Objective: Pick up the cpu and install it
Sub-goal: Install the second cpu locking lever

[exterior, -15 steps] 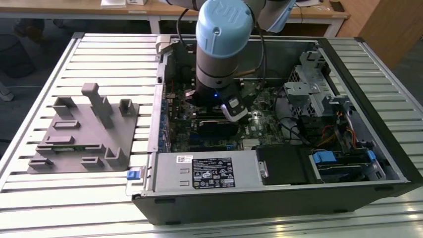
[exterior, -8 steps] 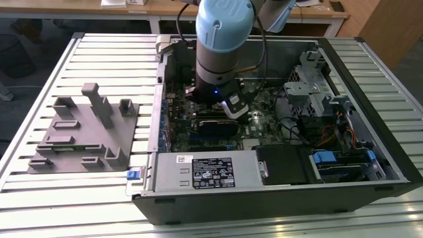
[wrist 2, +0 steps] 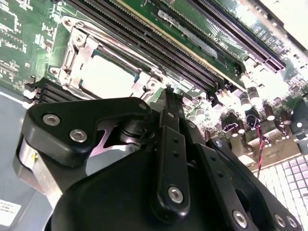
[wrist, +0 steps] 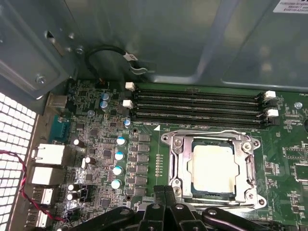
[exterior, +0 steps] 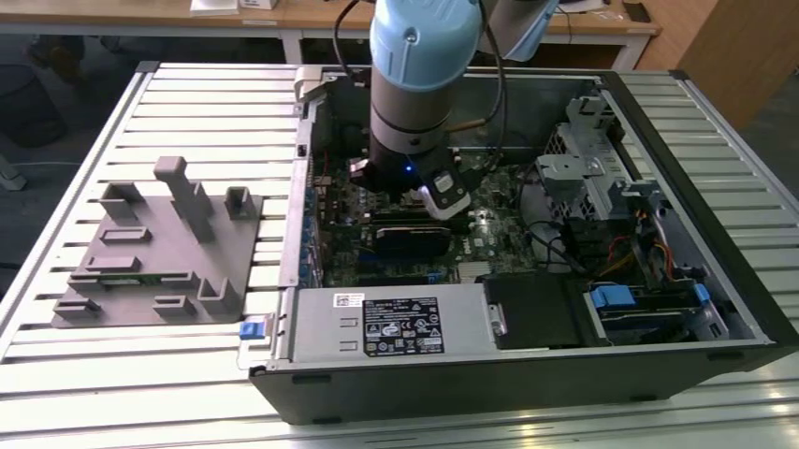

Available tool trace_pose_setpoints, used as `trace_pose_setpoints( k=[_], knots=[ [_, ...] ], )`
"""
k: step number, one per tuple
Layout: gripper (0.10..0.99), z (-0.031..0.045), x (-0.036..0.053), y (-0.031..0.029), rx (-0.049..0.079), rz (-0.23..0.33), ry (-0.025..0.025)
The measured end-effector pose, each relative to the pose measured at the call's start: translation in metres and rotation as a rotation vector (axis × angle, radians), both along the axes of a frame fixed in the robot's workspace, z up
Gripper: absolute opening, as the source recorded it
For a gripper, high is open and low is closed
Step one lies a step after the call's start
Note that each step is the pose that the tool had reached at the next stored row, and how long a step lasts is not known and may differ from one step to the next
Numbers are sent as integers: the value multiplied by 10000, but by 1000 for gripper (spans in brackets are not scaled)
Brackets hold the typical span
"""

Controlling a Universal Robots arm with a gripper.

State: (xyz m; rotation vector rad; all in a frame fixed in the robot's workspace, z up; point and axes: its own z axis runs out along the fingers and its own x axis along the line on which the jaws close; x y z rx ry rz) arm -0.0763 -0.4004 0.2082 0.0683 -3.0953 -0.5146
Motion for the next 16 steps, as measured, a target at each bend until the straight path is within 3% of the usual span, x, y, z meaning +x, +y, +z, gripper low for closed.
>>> trace_pose_setpoints(
  k=[16],
  knots=[
    [106,98,0,0,0,0,0]
  ],
)
